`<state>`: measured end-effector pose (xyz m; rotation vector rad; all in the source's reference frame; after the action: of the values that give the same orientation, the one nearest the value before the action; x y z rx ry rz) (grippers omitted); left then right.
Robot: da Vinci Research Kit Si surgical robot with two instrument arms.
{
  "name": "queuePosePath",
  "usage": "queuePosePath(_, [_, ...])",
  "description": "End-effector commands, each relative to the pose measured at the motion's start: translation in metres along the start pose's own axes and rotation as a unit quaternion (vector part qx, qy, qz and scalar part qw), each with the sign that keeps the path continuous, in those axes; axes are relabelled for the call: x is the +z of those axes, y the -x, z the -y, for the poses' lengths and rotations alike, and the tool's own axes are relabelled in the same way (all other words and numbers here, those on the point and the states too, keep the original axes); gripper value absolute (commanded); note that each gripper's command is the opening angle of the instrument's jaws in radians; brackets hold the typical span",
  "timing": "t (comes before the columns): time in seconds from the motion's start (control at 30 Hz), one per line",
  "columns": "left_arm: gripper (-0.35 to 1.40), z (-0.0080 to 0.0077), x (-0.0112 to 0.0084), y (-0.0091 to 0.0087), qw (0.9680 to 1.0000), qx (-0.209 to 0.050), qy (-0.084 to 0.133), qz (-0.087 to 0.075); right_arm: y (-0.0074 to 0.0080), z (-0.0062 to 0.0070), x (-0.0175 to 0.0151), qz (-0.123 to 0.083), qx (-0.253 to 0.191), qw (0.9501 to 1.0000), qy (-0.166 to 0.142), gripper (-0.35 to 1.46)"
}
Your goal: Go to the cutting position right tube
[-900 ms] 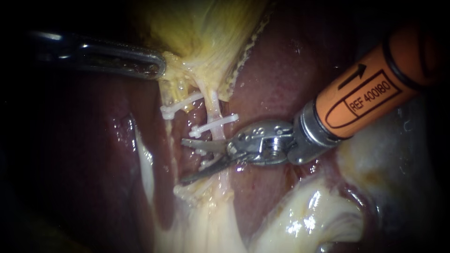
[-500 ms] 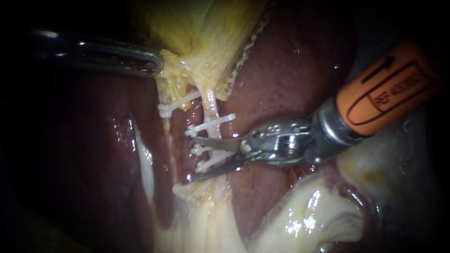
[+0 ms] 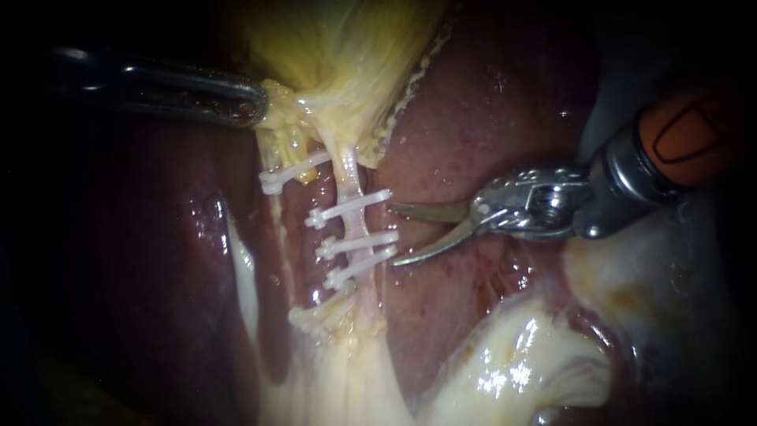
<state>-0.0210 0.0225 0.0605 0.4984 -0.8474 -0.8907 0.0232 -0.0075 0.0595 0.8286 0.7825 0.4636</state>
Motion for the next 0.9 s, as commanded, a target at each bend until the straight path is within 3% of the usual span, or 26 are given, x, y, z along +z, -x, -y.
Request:
queuePosePath(0.03, [-0.35, 0.0000, 0.0000, 0.0000, 1.0000, 0.000, 0.000, 0.000, 0.0000, -0.0004, 0.0002, 0.000, 0.006, 1.0000, -0.001, 1.11])
queuePosePath(0.17, [-0.35, 0.0001, 0.0001, 0.0000, 1.0000, 0.000, 0.001, 0.000, -0.0001, -0.0018, 0.0011, -0.001, 0.025, 0.9997, -0.008, 1.10])
queuePosePath(0.3, [-0.35, 0.0001, 0.0001, 0.0000, 1.0000, 0.000, 0.001, 0.000, -0.0006, -0.0026, 0.0022, -0.015, 0.056, 0.9977, -0.035, 1.10])
queuePosePath(0.5, [-0.35, 0.0001, 0.0001, -0.0001, 1.0000, 0.000, 0.001, 0.000, -0.0015, -0.0029, 0.0042, -0.024, 0.083, 0.9929, -0.081, 1.01])
queuePosePath(0.67, [-0.35, 0.0001, 0.0001, -0.0001, 1.0000, 0.000, 0.001, 0.000, -0.0017, -0.0029, 0.0057, -0.032, 0.094, 0.9899, -0.101, 1.01])
queuePosePath(0.9, [-0.35, 0.0001, 0.0002, 0.0000, 1.0000, 0.000, 0.001, 0.000, -0.0017, -0.0027, 0.0084, -0.058, 0.085, 0.9876, -0.119, 1.18])
